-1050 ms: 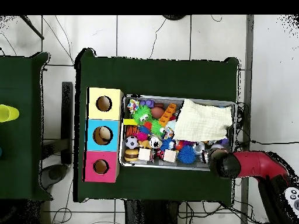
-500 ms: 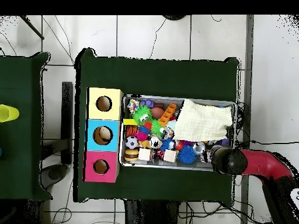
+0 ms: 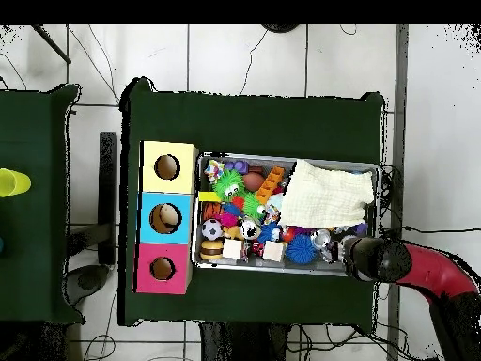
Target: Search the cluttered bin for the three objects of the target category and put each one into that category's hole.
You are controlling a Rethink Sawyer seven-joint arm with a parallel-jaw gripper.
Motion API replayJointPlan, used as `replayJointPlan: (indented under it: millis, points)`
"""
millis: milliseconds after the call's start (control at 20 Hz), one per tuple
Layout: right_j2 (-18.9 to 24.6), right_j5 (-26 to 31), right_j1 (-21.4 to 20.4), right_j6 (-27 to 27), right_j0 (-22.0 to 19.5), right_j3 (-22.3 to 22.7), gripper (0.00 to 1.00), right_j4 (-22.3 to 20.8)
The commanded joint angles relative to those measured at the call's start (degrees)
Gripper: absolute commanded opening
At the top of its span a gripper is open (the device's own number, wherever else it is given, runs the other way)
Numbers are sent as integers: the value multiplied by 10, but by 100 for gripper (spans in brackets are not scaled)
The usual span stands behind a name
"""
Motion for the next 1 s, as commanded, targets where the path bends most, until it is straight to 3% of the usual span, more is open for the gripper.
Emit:
replayJointPlan:
  millis: [50,700,1000]
  points:
    - [-77,-5,181,-24,-42,16,100,-53]
    - [-74,-113,210,-9,-82,40,100,-28]
    - [-78,-148,217,-4,-79,37,100,-34]
